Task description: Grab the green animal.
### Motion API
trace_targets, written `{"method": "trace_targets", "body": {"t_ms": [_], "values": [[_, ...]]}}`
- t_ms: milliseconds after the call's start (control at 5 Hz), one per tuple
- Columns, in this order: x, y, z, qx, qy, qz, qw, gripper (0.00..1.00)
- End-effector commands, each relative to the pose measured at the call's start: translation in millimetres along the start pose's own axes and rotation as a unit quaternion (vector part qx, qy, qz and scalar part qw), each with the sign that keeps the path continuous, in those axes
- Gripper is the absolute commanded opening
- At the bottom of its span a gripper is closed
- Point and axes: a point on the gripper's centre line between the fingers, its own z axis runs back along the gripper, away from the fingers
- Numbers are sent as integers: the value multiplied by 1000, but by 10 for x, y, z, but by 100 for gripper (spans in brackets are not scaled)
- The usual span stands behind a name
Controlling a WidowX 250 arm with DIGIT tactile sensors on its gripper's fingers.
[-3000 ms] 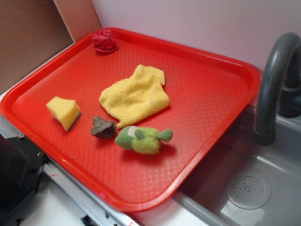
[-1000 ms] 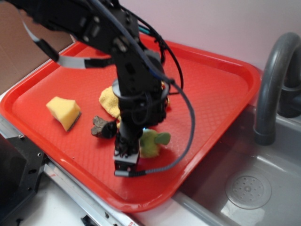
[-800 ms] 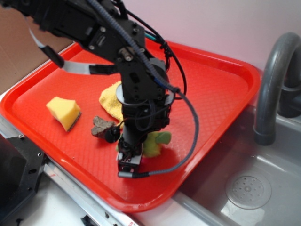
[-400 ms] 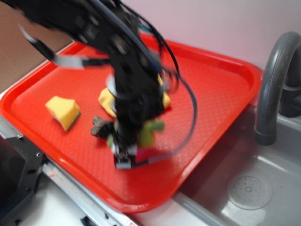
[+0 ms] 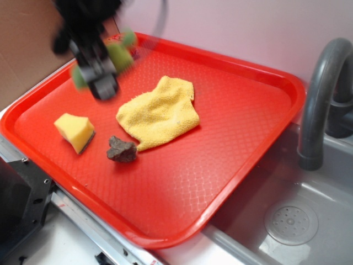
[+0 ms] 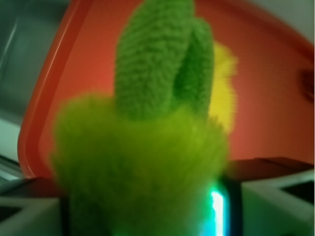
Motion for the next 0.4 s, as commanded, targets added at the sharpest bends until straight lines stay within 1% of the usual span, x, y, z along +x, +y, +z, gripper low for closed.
{"method": "trace_targets", "body": {"t_ms": [0, 200], "values": [[-205, 170, 537, 9, -54, 115, 992, 0], [-121, 202, 530, 19, -21, 86, 996, 0]]}}
